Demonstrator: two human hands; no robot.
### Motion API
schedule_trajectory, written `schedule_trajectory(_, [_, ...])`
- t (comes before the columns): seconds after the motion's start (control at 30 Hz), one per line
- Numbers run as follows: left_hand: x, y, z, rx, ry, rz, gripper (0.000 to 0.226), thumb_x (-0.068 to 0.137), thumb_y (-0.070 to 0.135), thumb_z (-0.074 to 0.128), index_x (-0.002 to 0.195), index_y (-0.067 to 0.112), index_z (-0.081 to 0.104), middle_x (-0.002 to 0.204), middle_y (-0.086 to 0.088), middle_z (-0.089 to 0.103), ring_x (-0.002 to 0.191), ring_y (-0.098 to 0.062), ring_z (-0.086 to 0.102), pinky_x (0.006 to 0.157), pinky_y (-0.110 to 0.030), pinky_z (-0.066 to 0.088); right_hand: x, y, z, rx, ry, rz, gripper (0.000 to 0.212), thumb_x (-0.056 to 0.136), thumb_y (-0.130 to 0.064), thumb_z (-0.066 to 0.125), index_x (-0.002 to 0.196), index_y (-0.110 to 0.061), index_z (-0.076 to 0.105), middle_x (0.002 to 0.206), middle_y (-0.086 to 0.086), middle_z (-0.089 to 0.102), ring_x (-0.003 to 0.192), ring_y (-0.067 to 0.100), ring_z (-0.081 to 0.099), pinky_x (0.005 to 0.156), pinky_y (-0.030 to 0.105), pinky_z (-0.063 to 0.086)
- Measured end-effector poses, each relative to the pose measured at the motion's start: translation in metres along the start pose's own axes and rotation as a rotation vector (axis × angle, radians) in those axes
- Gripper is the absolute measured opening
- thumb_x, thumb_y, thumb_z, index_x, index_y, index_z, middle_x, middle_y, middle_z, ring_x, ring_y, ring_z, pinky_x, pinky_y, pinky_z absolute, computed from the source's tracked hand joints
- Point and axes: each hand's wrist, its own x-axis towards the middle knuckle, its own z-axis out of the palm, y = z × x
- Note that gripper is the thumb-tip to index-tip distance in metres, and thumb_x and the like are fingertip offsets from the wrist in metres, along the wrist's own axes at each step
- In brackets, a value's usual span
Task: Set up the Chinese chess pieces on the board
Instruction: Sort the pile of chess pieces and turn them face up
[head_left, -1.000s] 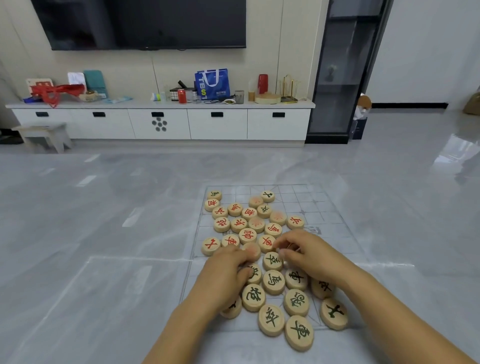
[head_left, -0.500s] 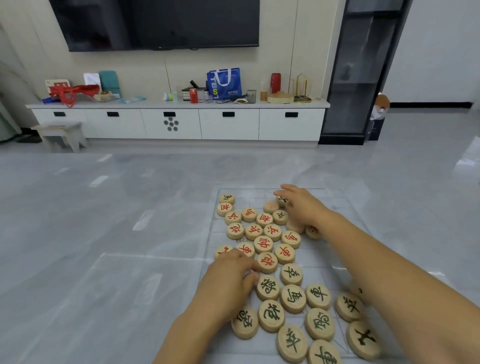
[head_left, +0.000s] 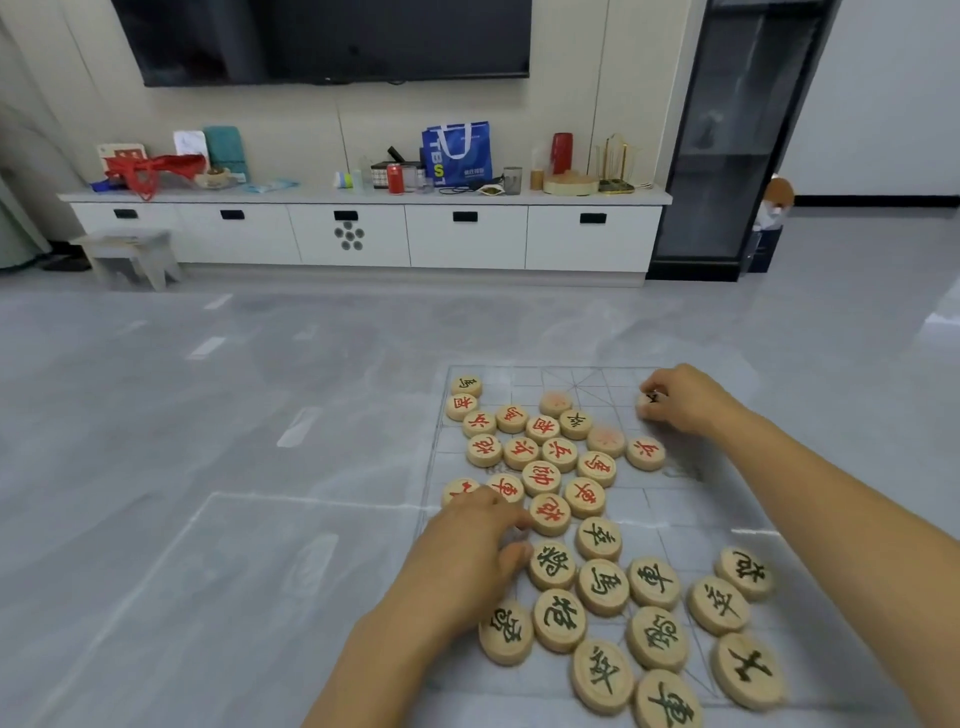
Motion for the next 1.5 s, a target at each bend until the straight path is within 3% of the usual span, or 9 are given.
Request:
schedule_trajectory(0.23, [-0.001, -0.016, -0.008, 0.033, 0.041, -0.085, 0.031, 0.092, 0.026, 0.051, 0.122, 0.024, 0.056, 0.117, -0.001, 0.054, 0.109, -0.017, 0.049, 0.091, -0.028, 0.041, -0.082, 0.039, -0.018, 0.293, -0.098, 0.073, 0.030, 0.073, -0.015, 0.076, 0.099, -0.012, 0.063, 0.075, 0.002, 0.053, 0.061, 0.012, 0.047, 0.055, 0.023, 0.035])
schedule_trajectory(0.43, [-0.003, -0.009, -0.001, 0.049, 0.056, -0.091, 0.028, 0.092, 0.025, 0.051, 0.118, 0.021, 0.058, 0.116, -0.003, 0.055, 0.109, -0.019, 0.050, 0.089, -0.028, 0.041, -0.135, 0.002, 0.001, 0.225, -0.156, -0.160, 0.027, 0.091, -0.026, 0.053, 0.115, -0.018, 0.063, 0.096, 0.004, 0.059, 0.080, 0.016, 0.058, 0.069, 0.023, 0.044])
schedule_trajectory(0.57, [-0.004, -0.007, -0.005, -0.088, 0.207, -0.136, 0.023, 0.092, 0.021, 0.051, 0.112, 0.018, 0.062, 0.112, -0.001, 0.058, 0.101, -0.017, 0.054, 0.086, -0.026, 0.042, -0.154, -0.003, 0.007, 0.137, -0.160, -0.182, 0.029, 0.097, -0.023, 0.041, 0.118, -0.024, 0.060, 0.108, 0.001, 0.047, 0.097, 0.016, 0.055, 0.078, 0.021, 0.039])
schedule_trajectory(0.7, [0.006, -0.016, -0.013, -0.220, 0.358, -0.227, 0.022, 0.091, 0.016, 0.052, 0.110, 0.015, 0.062, 0.110, -0.003, 0.058, 0.091, -0.012, 0.051, 0.081, -0.022, 0.037, -0.161, 0.010, 0.008, 0.160, -0.119, -0.142, 0.033, 0.098, -0.025, 0.035, 0.127, -0.029, 0.050, 0.124, -0.002, 0.048, 0.121, 0.018, 0.045, 0.104, 0.038, 0.035])
schedule_trajectory(0.83, [0.041, -0.029, -0.018, -0.104, 0.436, -0.262, 0.026, 0.090, 0.013, 0.051, 0.113, 0.014, 0.060, 0.117, -0.007, 0.057, 0.104, -0.021, 0.054, 0.090, -0.031, 0.042, -0.156, 0.026, 0.001, 0.254, -0.097, -0.116, 0.030, 0.098, -0.023, 0.037, 0.124, -0.025, 0.052, 0.122, -0.003, 0.050, 0.114, 0.016, 0.049, 0.095, 0.027, 0.038])
schedule_trajectory(1.07, [0.152, 0.009, -0.016, 0.228, 0.109, -0.038, 0.035, 0.092, 0.017, 0.050, 0.127, 0.022, 0.052, 0.132, -0.004, 0.052, 0.121, -0.024, 0.047, 0.100, -0.036, 0.039, -0.151, 0.034, 0.003, 0.241, -0.110, -0.181, 0.027, 0.096, -0.032, 0.040, 0.120, -0.030, 0.052, 0.113, -0.016, 0.045, 0.114, 0.006, 0.046, 0.102, 0.026, 0.037])
schedule_trajectory(1.2, [0.179, 0.031, 0.004, 0.071, -0.191, -0.054, 0.031, 0.087, 0.011, 0.054, 0.112, 0.027, 0.062, 0.133, -0.002, 0.051, 0.115, -0.023, 0.052, 0.089, -0.030, 0.047, -0.151, 0.036, 0.001, 0.193, -0.121, -0.219, 0.029, 0.096, -0.035, 0.039, 0.124, -0.034, 0.048, 0.123, -0.018, 0.042, 0.118, 0.003, 0.042, 0.103, 0.023, 0.034])
schedule_trajectory(1.43, [0.182, 0.022, -0.008, 0.023, -0.351, -0.053, 0.036, 0.076, 0.016, 0.071, 0.111, 0.022, 0.062, 0.125, -0.004, 0.057, 0.098, -0.016, 0.052, 0.091, -0.034, 0.046, -0.153, 0.035, 0.001, 0.134, -0.119, -0.269, 0.031, 0.095, -0.037, 0.040, 0.125, -0.035, 0.046, 0.129, -0.018, 0.038, 0.120, 0.004, 0.037, 0.103, 0.022, 0.031])
schedule_trajectory(1.5, [0.178, 0.020, -0.006, 0.052, -0.343, -0.034, 0.040, 0.074, 0.019, 0.074, 0.112, 0.020, 0.061, 0.125, 0.002, 0.056, 0.104, -0.016, 0.053, 0.093, -0.035, 0.046, -0.154, 0.035, 0.002, 0.124, -0.116, -0.274, 0.032, 0.095, -0.038, 0.041, 0.126, -0.034, 0.045, 0.130, -0.017, 0.038, 0.121, 0.005, 0.036, 0.103, 0.022, 0.030])
